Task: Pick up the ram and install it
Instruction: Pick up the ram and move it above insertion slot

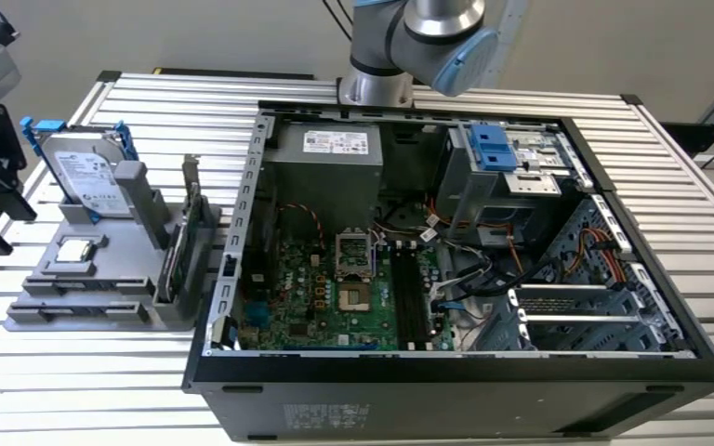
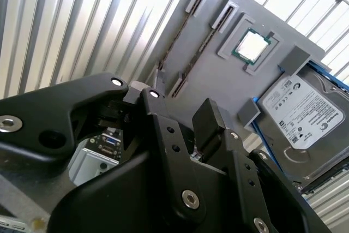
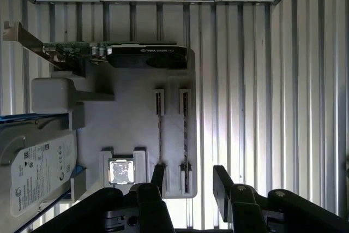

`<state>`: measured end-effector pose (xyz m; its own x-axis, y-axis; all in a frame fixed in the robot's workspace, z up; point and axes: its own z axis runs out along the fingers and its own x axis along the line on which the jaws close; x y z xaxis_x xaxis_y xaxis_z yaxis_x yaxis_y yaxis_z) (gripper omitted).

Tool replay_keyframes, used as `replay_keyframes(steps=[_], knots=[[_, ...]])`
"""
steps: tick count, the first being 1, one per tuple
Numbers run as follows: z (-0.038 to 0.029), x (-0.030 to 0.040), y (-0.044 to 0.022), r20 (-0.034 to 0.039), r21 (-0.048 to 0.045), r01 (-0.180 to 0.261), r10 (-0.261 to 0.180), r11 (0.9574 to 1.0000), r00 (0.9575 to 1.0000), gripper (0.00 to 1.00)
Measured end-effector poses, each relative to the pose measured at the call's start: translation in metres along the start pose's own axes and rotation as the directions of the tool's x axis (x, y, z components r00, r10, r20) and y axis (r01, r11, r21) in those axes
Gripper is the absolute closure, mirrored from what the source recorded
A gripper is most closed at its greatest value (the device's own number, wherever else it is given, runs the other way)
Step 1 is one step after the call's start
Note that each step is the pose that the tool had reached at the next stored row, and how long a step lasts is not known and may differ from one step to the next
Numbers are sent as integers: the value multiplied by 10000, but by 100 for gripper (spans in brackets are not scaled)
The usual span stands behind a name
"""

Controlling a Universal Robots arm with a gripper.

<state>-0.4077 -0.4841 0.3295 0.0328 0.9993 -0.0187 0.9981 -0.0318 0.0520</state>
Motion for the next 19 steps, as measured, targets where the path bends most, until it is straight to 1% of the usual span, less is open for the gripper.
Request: replay_keyframes(steps=[19], knots=[[51, 1, -3, 1, 2, 0, 0, 10000, 10000, 0]])
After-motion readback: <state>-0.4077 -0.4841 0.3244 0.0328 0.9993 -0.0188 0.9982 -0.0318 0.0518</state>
